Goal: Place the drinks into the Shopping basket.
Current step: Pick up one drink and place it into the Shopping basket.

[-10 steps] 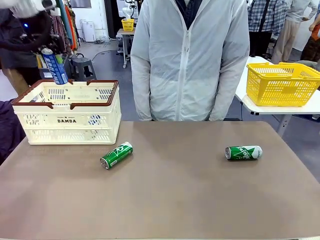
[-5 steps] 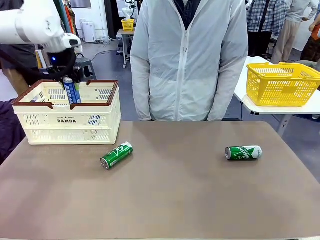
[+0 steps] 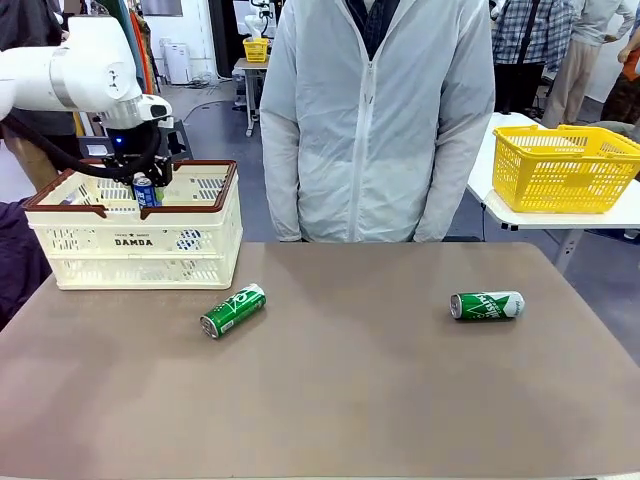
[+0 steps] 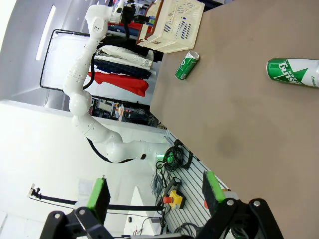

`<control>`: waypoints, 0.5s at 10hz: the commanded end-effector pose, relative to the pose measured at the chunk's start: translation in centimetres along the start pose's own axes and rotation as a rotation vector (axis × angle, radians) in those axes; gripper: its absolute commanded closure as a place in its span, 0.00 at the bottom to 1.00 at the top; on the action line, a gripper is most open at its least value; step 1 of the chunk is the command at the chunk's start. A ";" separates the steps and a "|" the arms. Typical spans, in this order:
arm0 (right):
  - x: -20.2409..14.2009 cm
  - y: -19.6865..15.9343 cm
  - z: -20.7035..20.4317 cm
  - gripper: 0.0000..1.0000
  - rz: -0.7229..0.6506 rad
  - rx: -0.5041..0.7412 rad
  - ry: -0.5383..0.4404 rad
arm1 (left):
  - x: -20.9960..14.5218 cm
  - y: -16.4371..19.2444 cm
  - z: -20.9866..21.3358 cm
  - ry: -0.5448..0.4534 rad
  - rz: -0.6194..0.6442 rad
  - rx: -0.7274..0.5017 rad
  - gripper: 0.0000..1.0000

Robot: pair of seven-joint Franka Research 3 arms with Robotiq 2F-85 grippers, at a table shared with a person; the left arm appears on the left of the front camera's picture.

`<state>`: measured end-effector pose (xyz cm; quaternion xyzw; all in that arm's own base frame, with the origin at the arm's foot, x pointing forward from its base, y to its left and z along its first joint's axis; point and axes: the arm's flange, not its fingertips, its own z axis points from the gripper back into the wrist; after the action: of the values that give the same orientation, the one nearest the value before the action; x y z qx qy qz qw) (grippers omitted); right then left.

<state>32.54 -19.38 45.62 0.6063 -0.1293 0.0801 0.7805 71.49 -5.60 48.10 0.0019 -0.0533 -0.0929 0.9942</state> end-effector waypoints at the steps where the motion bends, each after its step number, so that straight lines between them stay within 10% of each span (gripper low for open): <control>1: -0.1 0.3 0.2 0.00 0.018 -0.006 0.015 | -0.9 0.2 0.2 0.005 0.012 -0.038 0.49; 2: -0.1 0.3 0.2 0.00 0.018 -0.006 0.015 | -1.0 0.4 0.2 0.008 0.013 -0.043 0.00; 5: -0.1 0.3 0.2 0.00 0.018 -0.006 0.015 | -1.1 0.4 0.3 0.014 0.017 -0.047 0.00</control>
<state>32.54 -19.38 45.62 0.6064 -0.1293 0.0801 0.7805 71.28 -5.24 48.17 -0.0093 -0.0458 -0.0868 0.9951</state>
